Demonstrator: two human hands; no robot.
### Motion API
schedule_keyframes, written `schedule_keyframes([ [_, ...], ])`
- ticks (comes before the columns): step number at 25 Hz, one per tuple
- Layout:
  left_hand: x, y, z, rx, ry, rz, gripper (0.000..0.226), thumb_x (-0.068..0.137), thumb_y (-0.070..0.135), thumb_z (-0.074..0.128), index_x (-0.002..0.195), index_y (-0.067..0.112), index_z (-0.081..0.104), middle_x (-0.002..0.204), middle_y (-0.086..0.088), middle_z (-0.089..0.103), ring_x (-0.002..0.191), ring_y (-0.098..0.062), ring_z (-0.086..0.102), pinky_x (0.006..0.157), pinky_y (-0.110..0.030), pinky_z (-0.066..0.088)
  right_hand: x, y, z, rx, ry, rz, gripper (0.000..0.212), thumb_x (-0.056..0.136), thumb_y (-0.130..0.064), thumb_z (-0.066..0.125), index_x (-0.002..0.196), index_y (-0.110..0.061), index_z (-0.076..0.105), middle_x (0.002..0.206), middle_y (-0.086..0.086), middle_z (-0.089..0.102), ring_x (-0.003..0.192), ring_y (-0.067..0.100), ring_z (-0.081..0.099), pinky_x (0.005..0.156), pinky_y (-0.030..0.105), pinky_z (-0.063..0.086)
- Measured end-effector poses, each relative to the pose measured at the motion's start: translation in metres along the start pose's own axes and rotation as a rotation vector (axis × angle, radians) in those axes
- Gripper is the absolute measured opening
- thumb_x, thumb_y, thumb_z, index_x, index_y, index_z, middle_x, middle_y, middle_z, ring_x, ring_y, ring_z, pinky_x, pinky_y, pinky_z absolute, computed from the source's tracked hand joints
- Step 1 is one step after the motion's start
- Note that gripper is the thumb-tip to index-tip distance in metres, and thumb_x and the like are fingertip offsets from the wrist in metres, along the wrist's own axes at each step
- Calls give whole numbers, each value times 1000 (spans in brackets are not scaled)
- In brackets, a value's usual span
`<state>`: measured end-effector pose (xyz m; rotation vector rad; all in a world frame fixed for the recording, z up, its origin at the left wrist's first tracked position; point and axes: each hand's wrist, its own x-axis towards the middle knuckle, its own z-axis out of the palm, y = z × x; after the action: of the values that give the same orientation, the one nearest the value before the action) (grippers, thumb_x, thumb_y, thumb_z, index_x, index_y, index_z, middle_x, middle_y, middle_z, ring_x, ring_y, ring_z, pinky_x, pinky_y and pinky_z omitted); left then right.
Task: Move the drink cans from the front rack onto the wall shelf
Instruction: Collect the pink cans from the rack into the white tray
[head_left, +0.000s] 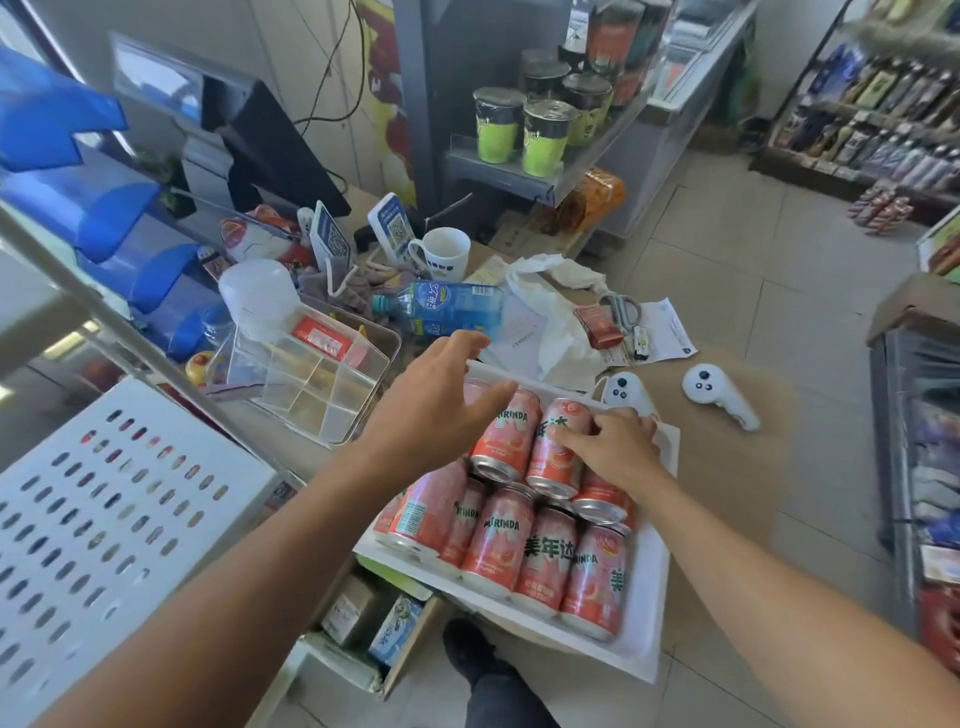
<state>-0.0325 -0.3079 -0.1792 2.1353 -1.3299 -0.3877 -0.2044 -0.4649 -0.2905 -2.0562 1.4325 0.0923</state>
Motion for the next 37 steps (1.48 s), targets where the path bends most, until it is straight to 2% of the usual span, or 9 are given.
schedule_keyframes([
  [3,1,-2,2,19,7,0,56,90,56,54,137,27,42,138,8,50,118,-10,52,94,-35,47,-4,-3,1,-41,17,6,62,76,-71,60,109,-19,67,136,8,42,132,33,27,106,45,34],
  [7,-1,-5,3,54,-4,-7,58,90,59,51,137,27,41,137,6,51,119,-12,53,95,-37,49,-11,-8,3,-85,51,-10,72,81,-69,57,131,-17,52,141,9,40,134,33,28,104,46,33],
  [9,-3,-6,3,66,-12,-12,59,90,60,49,138,27,41,137,5,51,118,-13,53,95,-38,49,-13,-10,4,-73,56,-23,69,82,-67,57,129,-17,51,139,8,43,133,32,30,104,46,34],
  [12,-6,-6,1,68,-20,-16,59,90,60,48,137,26,41,138,4,51,119,-14,53,95,-39,49,-17,-14,0,-62,60,-59,45,84,-58,60,107,-20,54,131,9,47,128,31,34,101,45,38],
  [14,-10,-6,-1,71,-24,-14,58,90,60,48,137,26,41,138,4,51,118,-14,53,95,-38,48,-22,-18,-3,-79,77,-114,43,86,-54,60,112,-19,55,133,10,46,129,32,34,103,44,37],
  [17,-17,-7,-11,72,-3,-18,54,92,55,51,136,25,43,136,3,52,113,-14,55,92,-35,49,-36,-38,-10,-108,109,-262,65,89,-52,57,140,-14,45,145,8,39,136,28,29,110,42,32],
  [22,-37,-20,-45,122,112,-61,46,93,50,53,131,24,49,128,1,57,111,-16,56,90,-39,51,-69,-106,-18,-156,136,-586,58,95,-41,51,145,-14,40,146,4,37,134,23,30,110,38,33],
  [29,-91,-32,-126,283,425,-165,42,93,47,53,129,26,52,128,0,60,112,-21,59,86,-39,50,-128,-213,-23,-176,274,-1053,53,98,-49,47,138,-13,49,136,8,51,126,27,46,99,42,45],
  [37,-193,-55,-219,371,775,-387,42,87,50,49,124,30,53,126,8,59,111,-19,59,86,-40,49,-213,-336,-10,-78,211,-1487,55,94,-43,55,142,-19,42,134,2,54,125,23,49,96,44,46],
])
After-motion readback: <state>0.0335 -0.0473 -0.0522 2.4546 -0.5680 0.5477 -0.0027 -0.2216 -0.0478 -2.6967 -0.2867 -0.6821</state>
